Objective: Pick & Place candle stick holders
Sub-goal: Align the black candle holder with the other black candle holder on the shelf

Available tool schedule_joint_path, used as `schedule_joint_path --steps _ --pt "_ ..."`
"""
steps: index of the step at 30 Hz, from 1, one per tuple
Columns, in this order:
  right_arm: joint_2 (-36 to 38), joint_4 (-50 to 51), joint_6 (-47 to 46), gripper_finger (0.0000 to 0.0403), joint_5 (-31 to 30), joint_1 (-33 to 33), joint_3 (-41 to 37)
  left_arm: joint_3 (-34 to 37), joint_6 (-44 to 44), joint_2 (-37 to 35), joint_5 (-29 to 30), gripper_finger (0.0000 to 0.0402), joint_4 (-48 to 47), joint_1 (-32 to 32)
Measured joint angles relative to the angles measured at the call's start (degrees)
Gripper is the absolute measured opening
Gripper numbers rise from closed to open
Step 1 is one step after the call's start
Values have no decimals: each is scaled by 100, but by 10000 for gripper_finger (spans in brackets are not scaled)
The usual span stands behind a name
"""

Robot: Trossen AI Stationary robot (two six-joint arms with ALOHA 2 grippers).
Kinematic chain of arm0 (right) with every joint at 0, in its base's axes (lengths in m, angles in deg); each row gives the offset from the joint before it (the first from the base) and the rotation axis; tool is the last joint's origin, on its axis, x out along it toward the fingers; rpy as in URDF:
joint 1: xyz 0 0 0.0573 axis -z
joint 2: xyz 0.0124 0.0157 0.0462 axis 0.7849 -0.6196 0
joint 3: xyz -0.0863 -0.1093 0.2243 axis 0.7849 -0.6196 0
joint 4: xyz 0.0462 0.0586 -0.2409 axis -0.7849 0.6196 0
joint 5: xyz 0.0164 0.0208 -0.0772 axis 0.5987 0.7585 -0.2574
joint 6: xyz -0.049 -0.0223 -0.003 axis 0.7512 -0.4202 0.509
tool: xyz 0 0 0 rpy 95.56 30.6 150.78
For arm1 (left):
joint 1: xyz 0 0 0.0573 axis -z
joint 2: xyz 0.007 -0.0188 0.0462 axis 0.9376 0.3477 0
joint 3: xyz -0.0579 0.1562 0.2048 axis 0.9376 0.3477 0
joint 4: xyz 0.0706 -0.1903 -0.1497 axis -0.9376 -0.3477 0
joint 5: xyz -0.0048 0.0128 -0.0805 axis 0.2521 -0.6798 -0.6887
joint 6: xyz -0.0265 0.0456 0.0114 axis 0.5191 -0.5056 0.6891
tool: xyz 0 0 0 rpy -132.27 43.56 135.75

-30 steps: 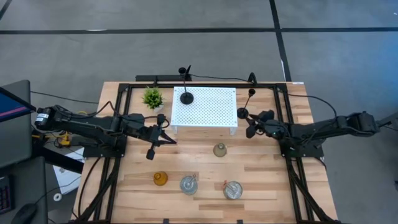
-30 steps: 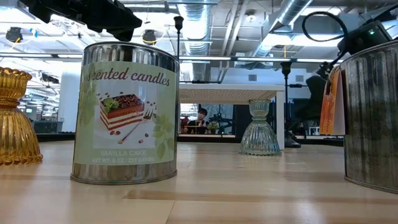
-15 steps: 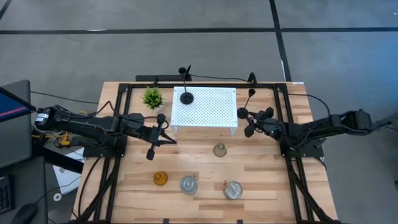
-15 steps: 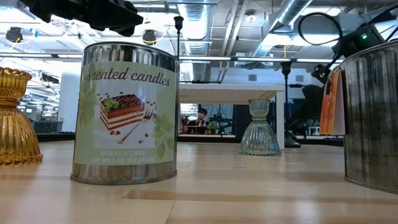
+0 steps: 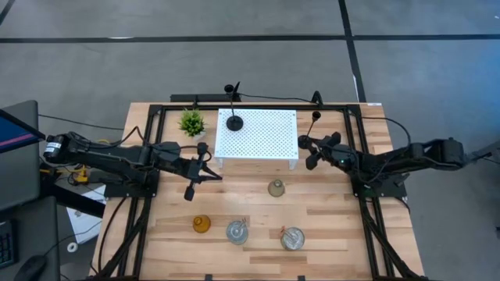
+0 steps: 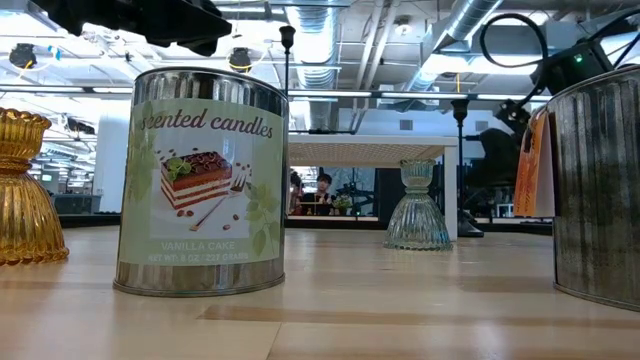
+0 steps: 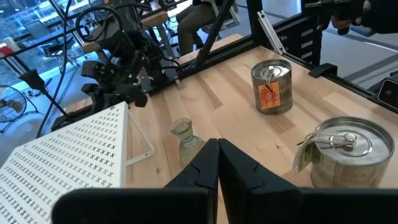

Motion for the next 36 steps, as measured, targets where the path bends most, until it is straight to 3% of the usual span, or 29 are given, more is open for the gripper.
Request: schedule_joint_path --steps 9,19,25,32,36 --pt "-495 -623 15 128 -151 311 16 0 0 0 0 8 10 -1" --pt "-1325 -640 175 121 -157 570 577 0 0 0 0 8 43 0" --pt "-1681 -617 195 88 -166 585 645 0 0 0 0 8 47 0" --pt "-1674 -615 213 13 -189 580 645 0 0 0 0 8 49 -2" --pt "-1490 -587 424 12 -258 580 643 0 0 0 0 8 49 -2"
